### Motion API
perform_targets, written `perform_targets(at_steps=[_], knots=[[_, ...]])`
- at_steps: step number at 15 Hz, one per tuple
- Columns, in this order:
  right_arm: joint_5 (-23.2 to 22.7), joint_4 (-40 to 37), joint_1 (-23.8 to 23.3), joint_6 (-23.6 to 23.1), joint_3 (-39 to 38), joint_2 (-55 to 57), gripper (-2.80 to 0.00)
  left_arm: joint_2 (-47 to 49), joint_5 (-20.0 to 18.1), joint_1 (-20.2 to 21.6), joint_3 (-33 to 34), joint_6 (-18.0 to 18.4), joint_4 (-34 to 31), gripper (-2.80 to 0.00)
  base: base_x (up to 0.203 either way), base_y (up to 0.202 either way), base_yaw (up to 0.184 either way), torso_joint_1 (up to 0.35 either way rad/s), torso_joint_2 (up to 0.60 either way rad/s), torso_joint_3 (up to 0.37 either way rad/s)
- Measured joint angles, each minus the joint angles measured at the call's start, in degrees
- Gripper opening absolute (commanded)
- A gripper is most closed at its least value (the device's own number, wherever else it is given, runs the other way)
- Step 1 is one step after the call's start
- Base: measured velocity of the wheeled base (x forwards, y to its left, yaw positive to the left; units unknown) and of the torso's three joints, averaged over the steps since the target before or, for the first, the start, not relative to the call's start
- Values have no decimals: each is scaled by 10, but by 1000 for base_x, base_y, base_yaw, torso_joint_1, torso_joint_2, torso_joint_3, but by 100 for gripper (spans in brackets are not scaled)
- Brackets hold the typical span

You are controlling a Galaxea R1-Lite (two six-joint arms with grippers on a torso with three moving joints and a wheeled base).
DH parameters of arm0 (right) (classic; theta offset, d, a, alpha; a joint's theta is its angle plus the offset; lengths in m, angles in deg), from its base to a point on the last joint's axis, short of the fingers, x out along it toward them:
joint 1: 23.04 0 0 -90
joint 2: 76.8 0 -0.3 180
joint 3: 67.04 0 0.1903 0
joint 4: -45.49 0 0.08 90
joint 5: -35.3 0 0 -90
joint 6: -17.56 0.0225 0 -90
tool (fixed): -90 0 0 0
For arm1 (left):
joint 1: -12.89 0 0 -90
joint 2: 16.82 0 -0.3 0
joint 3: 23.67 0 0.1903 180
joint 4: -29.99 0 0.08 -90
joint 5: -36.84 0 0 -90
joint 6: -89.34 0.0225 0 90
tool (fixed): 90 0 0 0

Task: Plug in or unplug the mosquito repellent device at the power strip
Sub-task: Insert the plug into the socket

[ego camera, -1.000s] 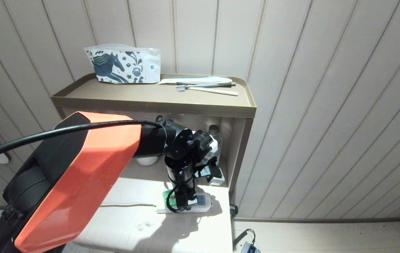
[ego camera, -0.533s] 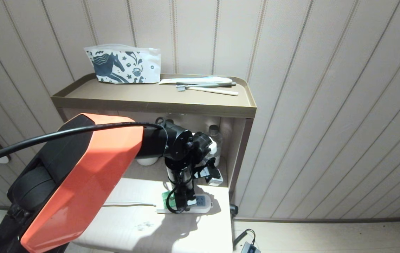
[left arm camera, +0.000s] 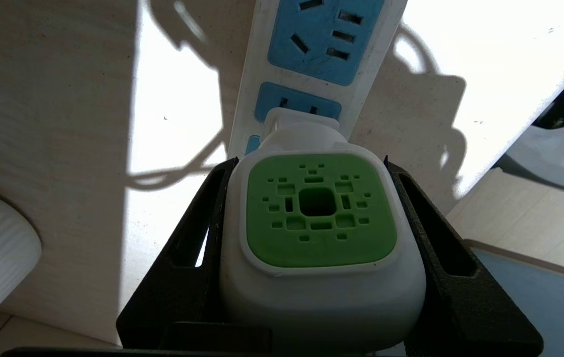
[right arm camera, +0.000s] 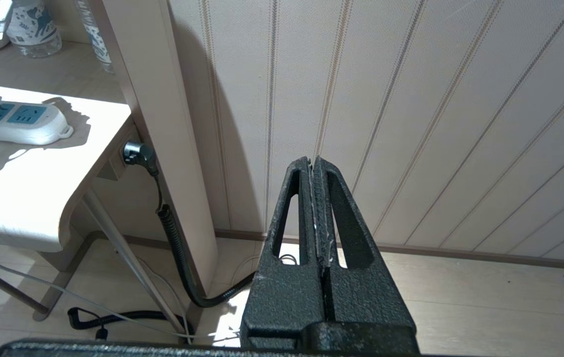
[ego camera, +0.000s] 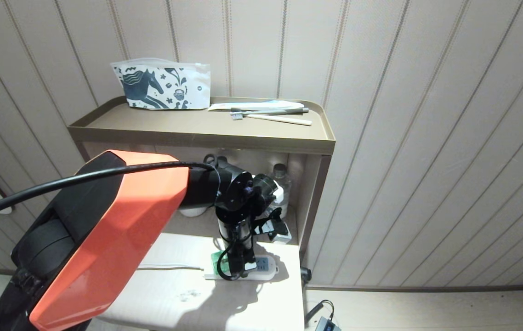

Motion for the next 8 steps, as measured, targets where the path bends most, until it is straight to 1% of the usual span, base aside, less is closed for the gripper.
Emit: perform_targets(at_steps=[8], knots=[[0,0,0,0,0,0,-280,20,3,-18,-2,0,7,-280,0,0,0,0,0,0]])
